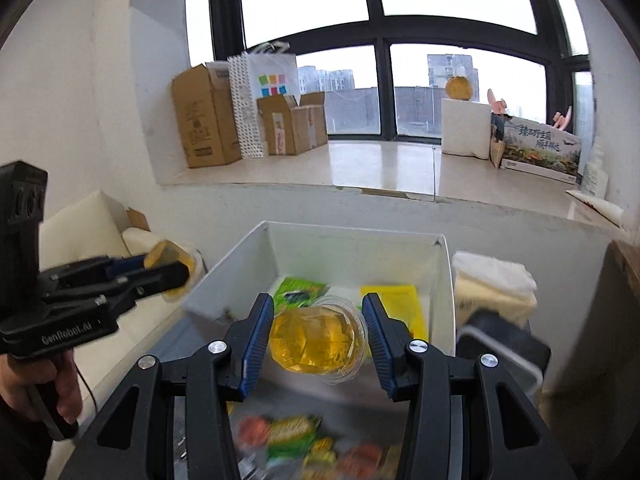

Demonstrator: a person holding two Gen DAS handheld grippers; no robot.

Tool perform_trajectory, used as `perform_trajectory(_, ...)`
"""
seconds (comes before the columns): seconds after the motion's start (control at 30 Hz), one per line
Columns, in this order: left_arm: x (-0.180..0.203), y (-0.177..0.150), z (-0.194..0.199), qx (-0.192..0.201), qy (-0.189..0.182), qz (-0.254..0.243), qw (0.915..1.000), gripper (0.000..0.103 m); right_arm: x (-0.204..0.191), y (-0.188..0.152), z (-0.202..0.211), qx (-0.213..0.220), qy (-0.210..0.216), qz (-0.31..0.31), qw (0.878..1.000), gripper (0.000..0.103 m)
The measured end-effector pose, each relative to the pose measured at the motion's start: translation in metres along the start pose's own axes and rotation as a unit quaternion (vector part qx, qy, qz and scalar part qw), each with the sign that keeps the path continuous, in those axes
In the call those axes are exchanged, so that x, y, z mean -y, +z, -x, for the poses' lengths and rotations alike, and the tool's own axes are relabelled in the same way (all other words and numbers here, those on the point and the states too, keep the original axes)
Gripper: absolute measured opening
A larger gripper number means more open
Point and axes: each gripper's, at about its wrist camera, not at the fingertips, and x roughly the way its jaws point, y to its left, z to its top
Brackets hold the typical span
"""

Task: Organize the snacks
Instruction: 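Place the jelly cup into the white box with the right gripper while the left carries another, then grasp the round cartoon-lid jelly cup with the right gripper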

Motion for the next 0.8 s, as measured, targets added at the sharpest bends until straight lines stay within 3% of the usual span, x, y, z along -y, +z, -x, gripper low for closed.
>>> perform_trajectory(0.2,-0.021,0.008,-0.063,-0.04,0.014,0.004,0.9991,0.041,0.029,0.022,-0.064,-0.038,-0.02,-0.007,0.999,0.05)
perform_trajectory(0.27,-0.025,0.003,-0.079,-0.06,0.014,0.01,0.998,0.047,0.04,0.023,-0.075,-0.047,-0.014,-0.026,0.998,0.053)
perform_trajectory(0.3,-0.027,0.001,-0.084,-0.07,0.018,0.013,0.9973,0.067,0.044,0.023,-0.08,-0.053,-0.014,-0.033,0.998,0.06)
perform_trajectory(0.33,-0.03,-0.003,-0.086,-0.07,0.027,0.018,0.997,0.088,0.047,0.022,-0.084,-0.062,-0.018,-0.036,0.997,0.086)
perform_trajectory(0.37,-0.031,-0.006,-0.084,-0.061,0.031,0.019,0.9975,0.095,0.05,0.02,-0.087,-0.067,-0.021,-0.038,0.997,0.1)
perform_trajectory(0.4,-0.031,-0.009,-0.082,-0.052,0.033,0.019,0.9979,0.103,0.051,0.018,-0.086,-0.063,-0.022,-0.038,0.997,0.101)
perform_trajectory(0.67,-0.02,-0.015,-0.066,-0.062,0.039,0.007,0.9973,0.103,0.053,0.002,-0.047,-0.029,-0.04,-0.028,0.998,0.103)
perform_trajectory(0.8,-0.011,-0.02,-0.048,-0.059,0.033,0.012,0.9976,0.103,0.049,-0.005,-0.018,-0.015,-0.021,-0.033,0.999,0.103)
